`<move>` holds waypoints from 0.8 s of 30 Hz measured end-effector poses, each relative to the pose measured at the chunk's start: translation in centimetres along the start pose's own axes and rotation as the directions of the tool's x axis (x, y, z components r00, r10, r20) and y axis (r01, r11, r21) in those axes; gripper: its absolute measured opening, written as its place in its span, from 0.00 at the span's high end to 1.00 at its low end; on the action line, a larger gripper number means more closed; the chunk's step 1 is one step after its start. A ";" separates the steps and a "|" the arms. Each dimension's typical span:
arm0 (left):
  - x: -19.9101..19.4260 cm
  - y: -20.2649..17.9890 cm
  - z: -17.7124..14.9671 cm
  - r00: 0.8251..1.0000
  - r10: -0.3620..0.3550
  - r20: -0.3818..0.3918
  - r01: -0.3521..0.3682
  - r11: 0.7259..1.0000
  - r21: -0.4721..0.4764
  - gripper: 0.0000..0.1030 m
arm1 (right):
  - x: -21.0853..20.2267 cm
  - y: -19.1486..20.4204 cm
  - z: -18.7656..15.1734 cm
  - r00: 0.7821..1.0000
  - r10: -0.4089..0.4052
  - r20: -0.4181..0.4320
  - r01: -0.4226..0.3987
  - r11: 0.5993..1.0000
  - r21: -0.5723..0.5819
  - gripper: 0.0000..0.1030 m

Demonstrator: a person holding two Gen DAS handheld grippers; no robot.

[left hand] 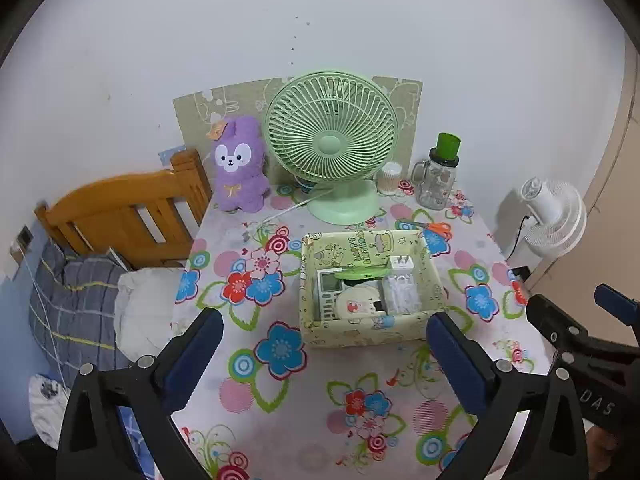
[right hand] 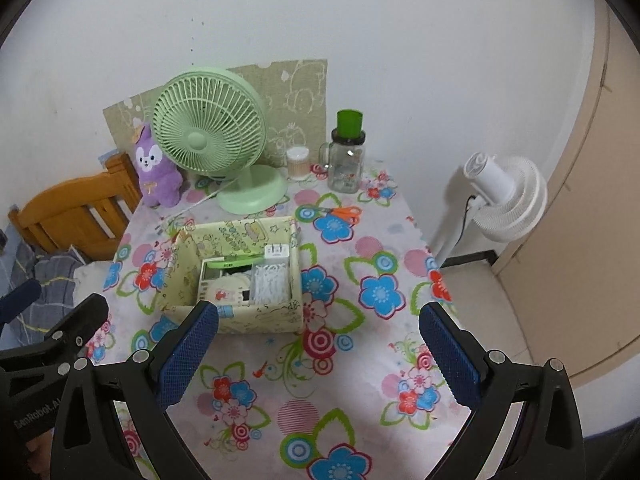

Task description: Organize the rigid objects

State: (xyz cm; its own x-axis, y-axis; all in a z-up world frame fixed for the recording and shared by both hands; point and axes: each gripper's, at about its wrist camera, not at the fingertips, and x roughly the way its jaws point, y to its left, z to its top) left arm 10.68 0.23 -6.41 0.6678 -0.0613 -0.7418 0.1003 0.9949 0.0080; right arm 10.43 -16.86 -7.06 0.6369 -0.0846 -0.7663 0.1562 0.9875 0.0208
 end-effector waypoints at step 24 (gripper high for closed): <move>-8.5 0.9 1.9 0.989 -0.035 0.147 0.040 0.999 -0.027 0.00 | -8.2 1.0 2.2 0.988 -0.014 0.152 0.025 0.998 -0.066 0.01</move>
State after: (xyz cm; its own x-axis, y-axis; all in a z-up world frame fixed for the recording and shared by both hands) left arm 6.44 1.46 1.18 0.7650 -0.1076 -0.6350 0.1067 0.9935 -0.0397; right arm 6.99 -15.48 0.64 0.7423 -0.1181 -0.6596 0.1217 0.9917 -0.0407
